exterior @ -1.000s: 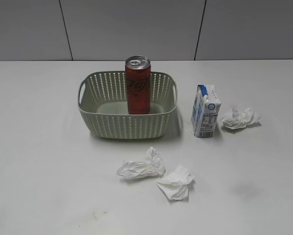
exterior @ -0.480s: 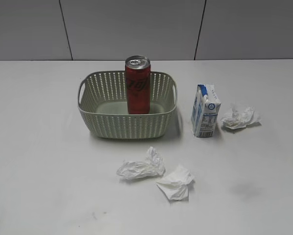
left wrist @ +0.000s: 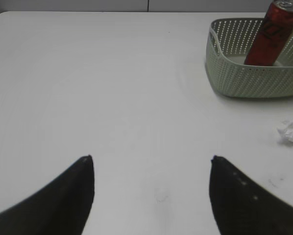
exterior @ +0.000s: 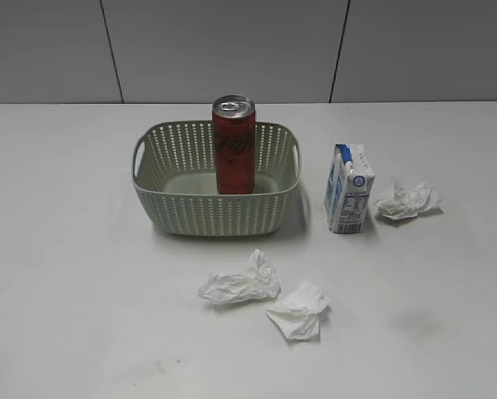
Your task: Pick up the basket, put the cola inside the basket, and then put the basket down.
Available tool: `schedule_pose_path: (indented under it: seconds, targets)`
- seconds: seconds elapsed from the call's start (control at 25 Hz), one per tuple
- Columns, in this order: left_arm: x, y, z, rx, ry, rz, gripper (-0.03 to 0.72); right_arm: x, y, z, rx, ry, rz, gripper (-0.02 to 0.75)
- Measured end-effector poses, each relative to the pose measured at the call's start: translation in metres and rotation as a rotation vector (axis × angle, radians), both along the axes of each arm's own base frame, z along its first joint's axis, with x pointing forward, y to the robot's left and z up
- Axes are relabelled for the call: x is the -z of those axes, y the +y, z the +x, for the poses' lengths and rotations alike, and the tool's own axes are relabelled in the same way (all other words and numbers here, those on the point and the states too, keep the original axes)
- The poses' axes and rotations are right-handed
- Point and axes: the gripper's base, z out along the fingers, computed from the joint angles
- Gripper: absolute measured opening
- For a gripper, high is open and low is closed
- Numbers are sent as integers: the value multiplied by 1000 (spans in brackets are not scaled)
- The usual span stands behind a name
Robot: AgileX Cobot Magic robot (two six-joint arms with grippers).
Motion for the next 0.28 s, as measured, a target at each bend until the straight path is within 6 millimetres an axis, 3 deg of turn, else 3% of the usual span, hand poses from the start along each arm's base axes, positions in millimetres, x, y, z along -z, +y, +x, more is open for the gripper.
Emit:
schedule_pose_path:
  seconds: [0.28]
  targets:
    - [0,0,0,0,0,0,554,0,2,0,-13,0,23,532]
